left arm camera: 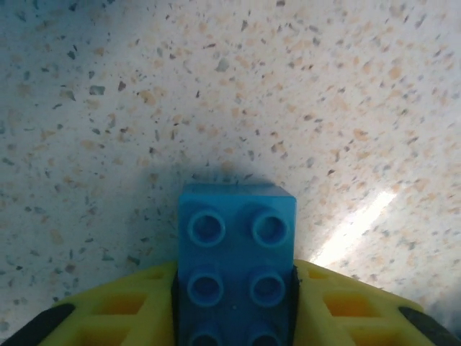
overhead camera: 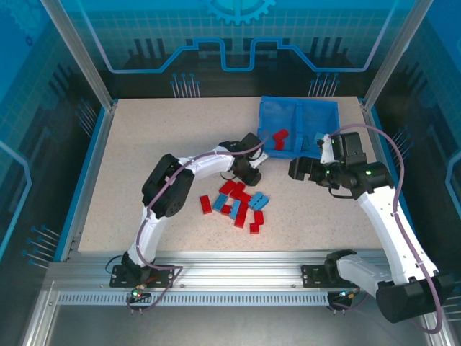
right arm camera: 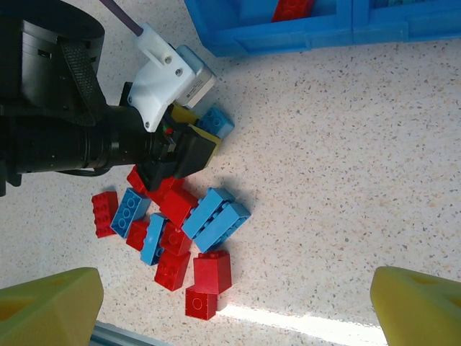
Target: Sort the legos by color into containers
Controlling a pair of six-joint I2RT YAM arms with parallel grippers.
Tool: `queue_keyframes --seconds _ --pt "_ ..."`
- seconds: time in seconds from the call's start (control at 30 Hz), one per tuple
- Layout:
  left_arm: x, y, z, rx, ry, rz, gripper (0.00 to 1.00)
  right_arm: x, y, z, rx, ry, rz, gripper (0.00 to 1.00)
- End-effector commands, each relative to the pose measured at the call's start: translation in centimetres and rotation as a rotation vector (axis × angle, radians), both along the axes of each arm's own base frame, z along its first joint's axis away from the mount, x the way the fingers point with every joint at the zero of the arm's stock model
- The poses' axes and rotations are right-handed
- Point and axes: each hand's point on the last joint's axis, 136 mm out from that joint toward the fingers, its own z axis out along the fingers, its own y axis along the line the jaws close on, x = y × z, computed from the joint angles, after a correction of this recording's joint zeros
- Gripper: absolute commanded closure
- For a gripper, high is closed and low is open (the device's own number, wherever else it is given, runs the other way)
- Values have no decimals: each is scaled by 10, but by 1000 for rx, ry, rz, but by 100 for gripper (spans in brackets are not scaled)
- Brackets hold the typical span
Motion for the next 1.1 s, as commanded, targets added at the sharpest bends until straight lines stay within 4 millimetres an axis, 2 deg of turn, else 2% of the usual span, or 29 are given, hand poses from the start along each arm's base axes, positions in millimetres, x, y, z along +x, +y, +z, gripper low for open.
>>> queue_keyframes --seconds 0.0,0.13,0.2,0.3,0.33,0.47,0.63,0.77,0.83,1.07 --pt "-9 -18 13 -95 29 -43 74 -8 4 4 18 3 4 3" --pt "-8 -42 70 -266 -26 -82 75 -6 4 13 40 -20 -21 3" --pt "-3 -53 109 -350 -81 -87 75 -4 0 20 43 -47 -53 3" --pt "8 -70 157 -449 -163 -85 75 -3 -10 28 30 -95 -119 2" --pt "14 -77 170 -477 -190 -86 75 -3 -15 31 25 -112 -147 2" --pt "42 -104 202 -526 -279 -74 74 -5 -29 34 15 -164 -234 1" --pt "86 -143 210 -648 -332 -20 73 -10 -34 33 33 -183 -279 1" --pt "113 -168 205 -721 -355 6 72 -16 -37 26 27 -166 -288 0" --pt "126 -178 208 -787 -389 18 71 -20 -38 22 28 -158 -295 0" --pt "146 -194 219 -924 -533 46 61 -33 -45 16 5 -152 -302 0"
